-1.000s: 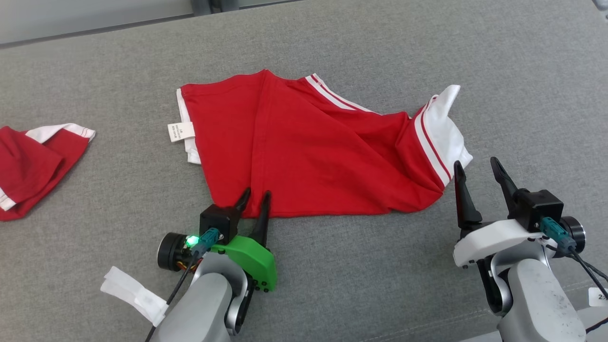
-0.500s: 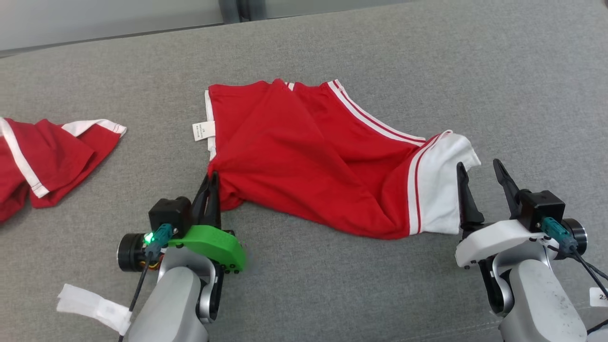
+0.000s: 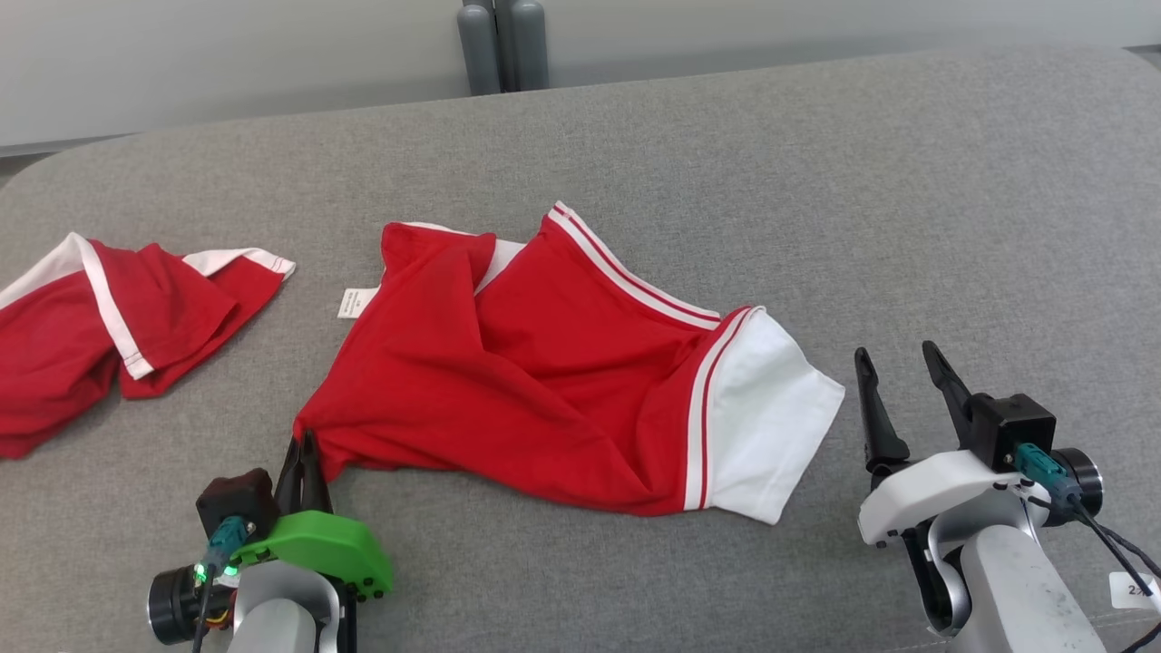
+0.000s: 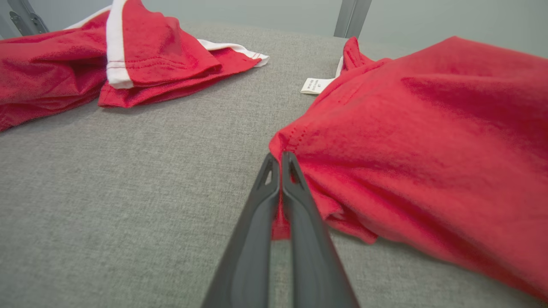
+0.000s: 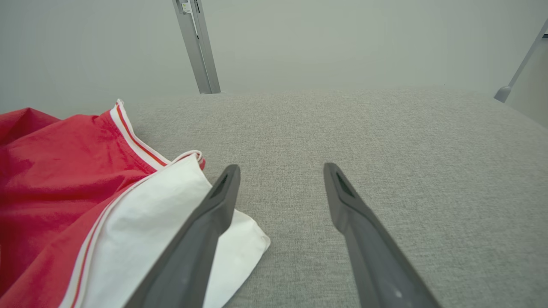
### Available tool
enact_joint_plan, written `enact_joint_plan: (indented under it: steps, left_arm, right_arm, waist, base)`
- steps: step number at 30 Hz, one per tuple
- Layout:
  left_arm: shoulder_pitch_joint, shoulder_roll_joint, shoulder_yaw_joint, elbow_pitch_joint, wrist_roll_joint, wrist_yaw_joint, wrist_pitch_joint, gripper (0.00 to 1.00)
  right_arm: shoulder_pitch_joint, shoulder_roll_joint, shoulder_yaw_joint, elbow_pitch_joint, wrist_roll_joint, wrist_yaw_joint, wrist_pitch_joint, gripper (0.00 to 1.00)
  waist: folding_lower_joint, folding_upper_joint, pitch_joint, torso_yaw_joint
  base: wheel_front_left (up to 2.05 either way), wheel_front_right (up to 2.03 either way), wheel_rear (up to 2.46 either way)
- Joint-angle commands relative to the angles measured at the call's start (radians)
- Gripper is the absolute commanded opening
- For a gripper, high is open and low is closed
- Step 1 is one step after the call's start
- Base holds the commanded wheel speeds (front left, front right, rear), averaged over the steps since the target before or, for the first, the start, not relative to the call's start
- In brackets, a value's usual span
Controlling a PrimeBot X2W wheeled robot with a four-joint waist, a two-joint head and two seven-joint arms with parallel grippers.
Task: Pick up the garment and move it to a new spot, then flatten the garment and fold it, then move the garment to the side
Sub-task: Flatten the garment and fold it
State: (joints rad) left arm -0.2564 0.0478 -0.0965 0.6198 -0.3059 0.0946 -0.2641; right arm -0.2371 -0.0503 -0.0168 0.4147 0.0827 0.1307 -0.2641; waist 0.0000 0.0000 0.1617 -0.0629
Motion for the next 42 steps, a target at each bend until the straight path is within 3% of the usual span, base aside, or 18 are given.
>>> enact_joint_plan:
  steps: [1,5,7,8,26,42]
  left_arm:
    - [0.020,0.005,0.008,0.004,-0.001,0.004,0.000,0.00]
    - [0.050,0.005,0.008,0.010,-0.003,-0.008,0.000,0.00]
    - [0.060,0.005,0.002,0.001,-0.006,-0.014,0.000,0.47]
    - [0.066,0.005,0.001,-0.007,-0.004,-0.013,0.000,1.00]
    - [0.161,0.005,-0.019,-0.141,0.076,-0.015,0.000,1.00]
    - [0.125,0.005,-0.044,-0.072,0.018,-0.025,0.000,1.00]
  right_arm:
    - [0.013,-0.001,0.006,-0.005,0.009,0.000,0.000,1.00]
    - [0.026,-0.001,0.021,-0.013,0.020,0.000,0.000,1.00]
    - [0.033,-0.001,0.027,-0.017,0.024,0.000,0.000,1.00]
    - [0.034,-0.001,0.032,-0.020,0.027,0.000,0.000,1.00]
    - [0.086,-0.001,0.055,-0.072,0.027,0.000,0.000,1.00]
    - [0.074,-0.001,0.039,-0.040,0.005,0.000,0.000,1.00]
  waist:
    - [0.0000,0.0000,-0.019,0.006]
    - [0.0000,0.0000,-0.044,0.012]
    - [0.0000,0.0000,-0.055,0.016]
    - [0.0000,0.0000,-0.060,0.017]
    - [0.0000,0.0000,-0.093,0.030]
    - [0.0000,0.0000,-0.052,0.024]
  base:
    - [0.00,0.00,0.00]
    - [0.00,0.00,0.00]
    - [0.00,0.00,0.00]
    - [0.00,0.00,0.00]
    - [0.00,0.00,0.00]
    - [0.00,0.00,0.00]
